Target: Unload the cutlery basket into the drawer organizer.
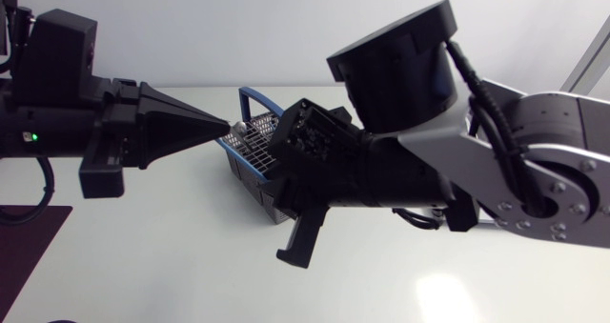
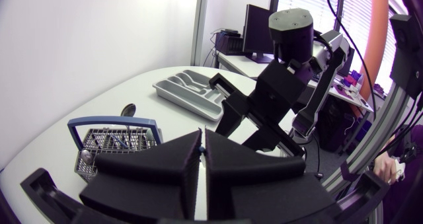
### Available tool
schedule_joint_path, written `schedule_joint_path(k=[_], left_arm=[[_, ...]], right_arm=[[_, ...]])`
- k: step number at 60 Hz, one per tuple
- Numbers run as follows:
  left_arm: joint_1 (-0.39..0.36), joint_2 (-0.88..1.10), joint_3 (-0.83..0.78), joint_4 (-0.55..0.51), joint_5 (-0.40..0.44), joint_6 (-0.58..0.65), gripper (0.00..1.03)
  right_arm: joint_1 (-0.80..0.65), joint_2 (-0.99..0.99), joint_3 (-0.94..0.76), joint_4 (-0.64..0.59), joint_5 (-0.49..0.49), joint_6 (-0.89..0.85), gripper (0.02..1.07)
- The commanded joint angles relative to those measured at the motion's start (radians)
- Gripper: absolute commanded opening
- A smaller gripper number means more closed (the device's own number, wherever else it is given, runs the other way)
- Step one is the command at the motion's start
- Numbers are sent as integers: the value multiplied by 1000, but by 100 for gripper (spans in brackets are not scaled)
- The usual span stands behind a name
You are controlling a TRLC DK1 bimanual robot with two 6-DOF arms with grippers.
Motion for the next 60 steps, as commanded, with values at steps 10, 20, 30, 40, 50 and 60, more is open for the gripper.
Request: schedule_joint_path(k=[10,20,30,40,50,60], left_arm=[[-20,18,19,2,14,-35,4],[17,7,41,29,14,-69,29],[84,-27,73,71,14,-126,82],[247,-65,95,176,48,-212,88],[337,-57,13,186,117,-83,88],[348,-36,-140,261,115,117,88]], right_arm=[[7,-5,-30,33,-12,-29,9],[7,-26,-36,4,-18,-35,8],[8,-74,-62,-26,-15,-27,8],[-4,-175,-58,-131,-1,-21,8],[-75,-265,-69,-187,4,-7,8],[-200,-327,-99,-218,2,14,8]])
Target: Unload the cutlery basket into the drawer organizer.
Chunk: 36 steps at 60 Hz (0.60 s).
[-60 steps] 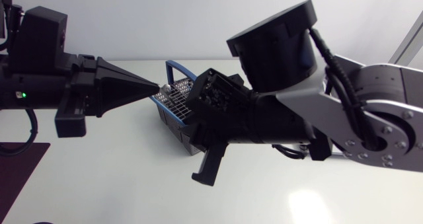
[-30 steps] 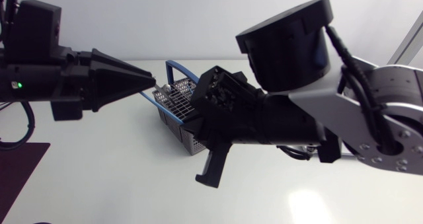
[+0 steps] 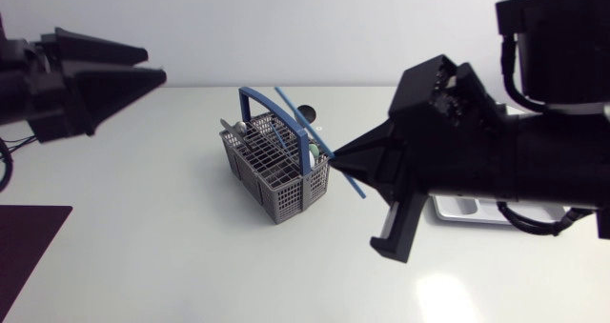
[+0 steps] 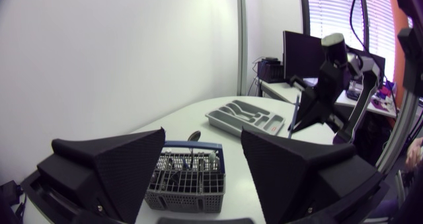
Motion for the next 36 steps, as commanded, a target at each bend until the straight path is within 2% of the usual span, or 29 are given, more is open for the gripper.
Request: schedule_joint_path(k=[1,10,23,36], left_arm=[[18,31,-91,41,18,127,88],[35,143,-112,55,19,272,88],[56,275,-100,125,21,361,88],[29,406,-45,119,29,466,88]], right_arm=[[-71,-26,-38,-27,7,21,8],[-255,-39,-39,-41,-43,27,8],[-463,46,-18,-38,-81,64,8],[-631,190,43,-34,-118,124,8]])
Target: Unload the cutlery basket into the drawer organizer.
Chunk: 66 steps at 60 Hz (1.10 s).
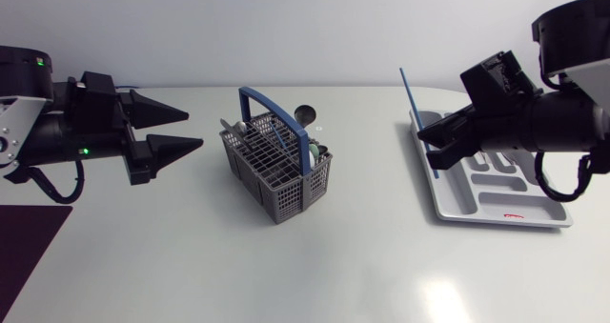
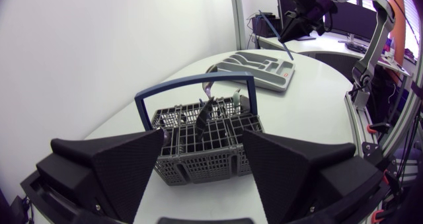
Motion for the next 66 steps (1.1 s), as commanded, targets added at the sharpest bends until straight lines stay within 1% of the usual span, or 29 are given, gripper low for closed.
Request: schedule_joint_path(k=[1,14,28,43,56,64,66], left_arm=[[-16,57,46,5,15,68,88],[-44,143,98,2,15,128,87],[-42,182,109,0,15,177,87],[-53,210,121,0,13,197,87],[-59,228,135,-1,9,209,87],[-59,235,138,0,9,217,87],[-59,236,136,0,9,220,86]], right_arm=[[-54,60,44,-1,-12,51,8],[-171,212,98,7,-9,112,8],[-267,407,190,-12,-8,181,8],[-294,560,249,-12,49,229,8],[-327,700,346,-29,57,240,8],[-335,764,377,-24,86,244,10],[-338,781,384,-23,86,251,10]])
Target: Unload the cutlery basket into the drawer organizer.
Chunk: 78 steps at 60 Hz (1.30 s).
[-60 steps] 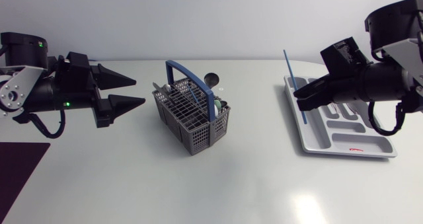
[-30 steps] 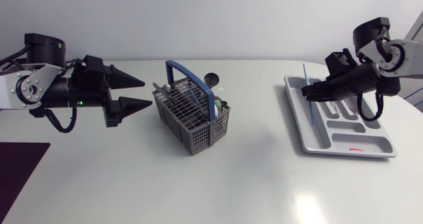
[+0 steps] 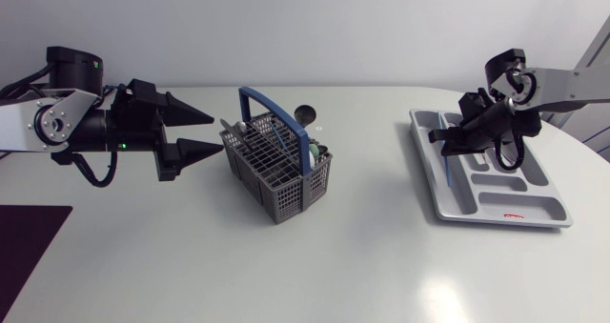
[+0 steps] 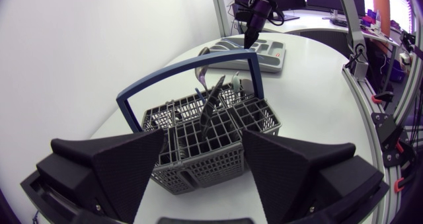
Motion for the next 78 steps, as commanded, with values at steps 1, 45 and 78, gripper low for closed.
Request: schedule_joint_path(k=[1,45,78], left_arm=[[-5,21,25,1,8,32,86],[-63,129,110,-1,10,115,62],[-77,150,190,-157,27,325,6]], right_arm=[[-10,53,29,-8,11,33,11],[90,-74,-75,26,50,10,102],[168,-102,-149,54,70,-1,102]])
